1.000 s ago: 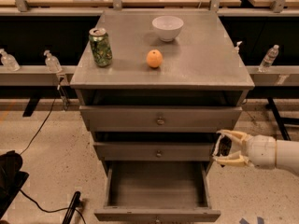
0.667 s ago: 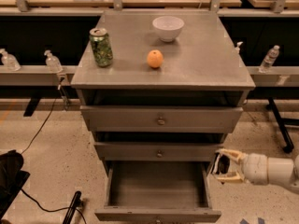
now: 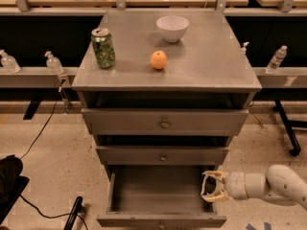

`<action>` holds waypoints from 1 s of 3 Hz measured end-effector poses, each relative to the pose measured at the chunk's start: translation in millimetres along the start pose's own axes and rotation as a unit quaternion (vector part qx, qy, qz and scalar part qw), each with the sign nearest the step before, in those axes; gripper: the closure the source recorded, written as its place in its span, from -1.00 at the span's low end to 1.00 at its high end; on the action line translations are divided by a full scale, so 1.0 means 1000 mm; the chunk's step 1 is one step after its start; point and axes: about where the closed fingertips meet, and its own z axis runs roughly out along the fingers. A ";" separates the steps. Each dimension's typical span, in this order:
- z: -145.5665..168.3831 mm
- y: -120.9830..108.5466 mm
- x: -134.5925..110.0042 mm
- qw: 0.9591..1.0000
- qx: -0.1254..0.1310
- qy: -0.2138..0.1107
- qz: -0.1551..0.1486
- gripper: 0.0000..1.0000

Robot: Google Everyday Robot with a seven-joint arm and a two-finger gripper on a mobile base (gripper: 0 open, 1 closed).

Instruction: Place rxbar chocolate into bottom drawer

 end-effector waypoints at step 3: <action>0.078 0.022 0.066 0.998 -0.007 0.030 0.047 1.00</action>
Offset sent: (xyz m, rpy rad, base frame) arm -0.0022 0.0344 -0.1347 -0.0492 0.1274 -0.0781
